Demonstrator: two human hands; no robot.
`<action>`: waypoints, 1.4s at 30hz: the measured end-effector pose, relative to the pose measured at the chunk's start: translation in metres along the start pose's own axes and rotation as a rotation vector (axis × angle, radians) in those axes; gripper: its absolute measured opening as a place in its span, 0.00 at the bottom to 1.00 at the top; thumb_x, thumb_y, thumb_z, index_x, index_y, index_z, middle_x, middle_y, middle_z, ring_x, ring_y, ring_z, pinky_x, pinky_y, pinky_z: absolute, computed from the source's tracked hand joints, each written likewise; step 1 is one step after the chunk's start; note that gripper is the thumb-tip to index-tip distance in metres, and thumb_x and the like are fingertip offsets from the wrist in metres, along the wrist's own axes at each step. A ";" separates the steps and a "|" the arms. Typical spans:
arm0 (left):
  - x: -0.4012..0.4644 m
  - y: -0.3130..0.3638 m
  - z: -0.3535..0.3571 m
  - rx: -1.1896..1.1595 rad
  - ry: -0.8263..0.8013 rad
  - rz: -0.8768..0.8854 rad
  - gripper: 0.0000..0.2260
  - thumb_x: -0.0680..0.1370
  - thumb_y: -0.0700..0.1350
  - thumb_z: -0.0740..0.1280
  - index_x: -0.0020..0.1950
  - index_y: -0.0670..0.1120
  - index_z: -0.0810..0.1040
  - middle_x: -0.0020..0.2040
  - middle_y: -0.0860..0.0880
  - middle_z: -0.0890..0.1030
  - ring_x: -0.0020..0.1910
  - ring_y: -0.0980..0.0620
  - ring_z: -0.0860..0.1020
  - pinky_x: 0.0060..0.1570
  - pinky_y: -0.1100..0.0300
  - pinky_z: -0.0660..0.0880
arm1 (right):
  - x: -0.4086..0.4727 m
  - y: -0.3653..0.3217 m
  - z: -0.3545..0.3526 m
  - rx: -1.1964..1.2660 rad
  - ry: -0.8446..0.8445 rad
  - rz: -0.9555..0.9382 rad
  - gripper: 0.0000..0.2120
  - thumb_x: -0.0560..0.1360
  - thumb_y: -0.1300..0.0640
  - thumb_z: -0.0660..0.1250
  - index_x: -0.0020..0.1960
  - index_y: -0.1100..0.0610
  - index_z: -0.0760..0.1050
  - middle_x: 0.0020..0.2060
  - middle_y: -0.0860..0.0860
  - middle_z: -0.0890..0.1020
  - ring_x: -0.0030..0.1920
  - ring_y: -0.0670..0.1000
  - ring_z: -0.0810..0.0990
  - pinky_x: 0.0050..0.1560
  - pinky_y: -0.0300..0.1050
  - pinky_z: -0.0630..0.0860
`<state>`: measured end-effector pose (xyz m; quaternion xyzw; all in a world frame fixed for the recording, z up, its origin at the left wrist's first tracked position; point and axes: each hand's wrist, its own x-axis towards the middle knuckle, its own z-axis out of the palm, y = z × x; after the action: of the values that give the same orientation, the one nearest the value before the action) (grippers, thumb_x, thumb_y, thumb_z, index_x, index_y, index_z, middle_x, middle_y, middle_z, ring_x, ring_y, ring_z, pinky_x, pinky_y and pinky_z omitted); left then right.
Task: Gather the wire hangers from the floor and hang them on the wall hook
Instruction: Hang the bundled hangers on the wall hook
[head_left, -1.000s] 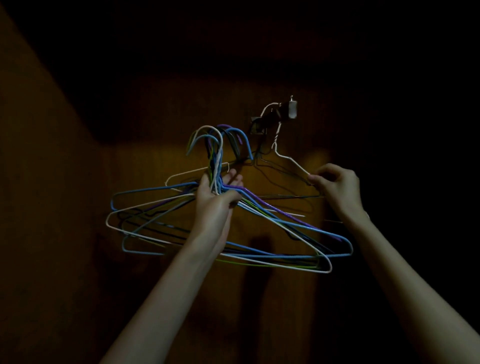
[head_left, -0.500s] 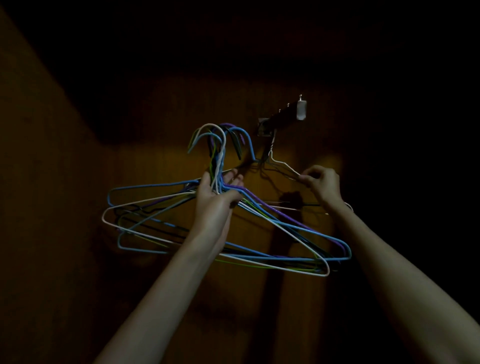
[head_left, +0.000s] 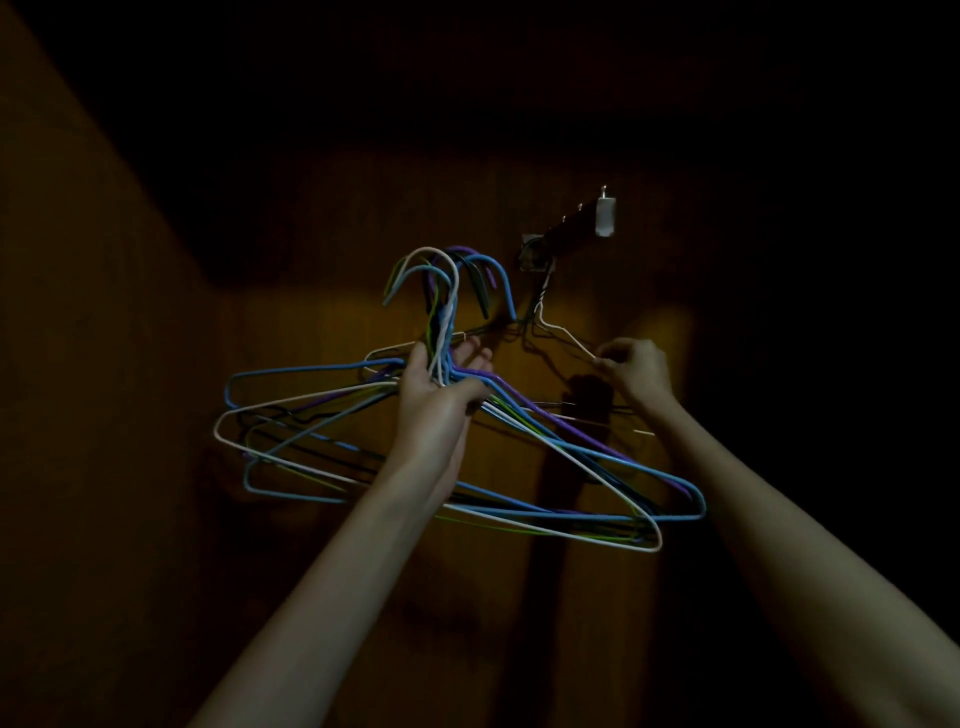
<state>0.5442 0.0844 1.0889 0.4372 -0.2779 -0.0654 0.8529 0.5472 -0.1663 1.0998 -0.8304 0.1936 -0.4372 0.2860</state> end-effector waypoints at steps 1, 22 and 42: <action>-0.001 0.000 0.000 0.003 0.000 0.002 0.35 0.73 0.22 0.56 0.77 0.45 0.54 0.65 0.42 0.74 0.57 0.50 0.77 0.50 0.63 0.77 | -0.002 -0.002 -0.003 -0.004 -0.005 -0.004 0.12 0.76 0.61 0.66 0.59 0.61 0.76 0.55 0.56 0.79 0.56 0.52 0.77 0.48 0.39 0.70; -0.046 0.002 -0.007 -0.060 -0.014 -0.081 0.38 0.73 0.21 0.55 0.77 0.46 0.48 0.68 0.39 0.71 0.63 0.45 0.74 0.57 0.56 0.75 | -0.152 -0.081 -0.032 0.125 -0.460 -0.236 0.05 0.76 0.57 0.65 0.48 0.49 0.77 0.38 0.42 0.78 0.35 0.33 0.76 0.35 0.27 0.71; -0.088 0.014 -0.020 -0.097 -0.003 -0.077 0.39 0.74 0.21 0.54 0.78 0.48 0.47 0.71 0.37 0.67 0.66 0.42 0.71 0.62 0.55 0.70 | -0.187 -0.072 -0.070 0.175 -0.243 -0.103 0.04 0.77 0.59 0.63 0.46 0.52 0.76 0.36 0.48 0.77 0.29 0.39 0.75 0.27 0.29 0.69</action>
<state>0.4796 0.1384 1.0540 0.4058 -0.2587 -0.1121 0.8694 0.3924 -0.0263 1.0631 -0.8579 0.0761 -0.3630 0.3557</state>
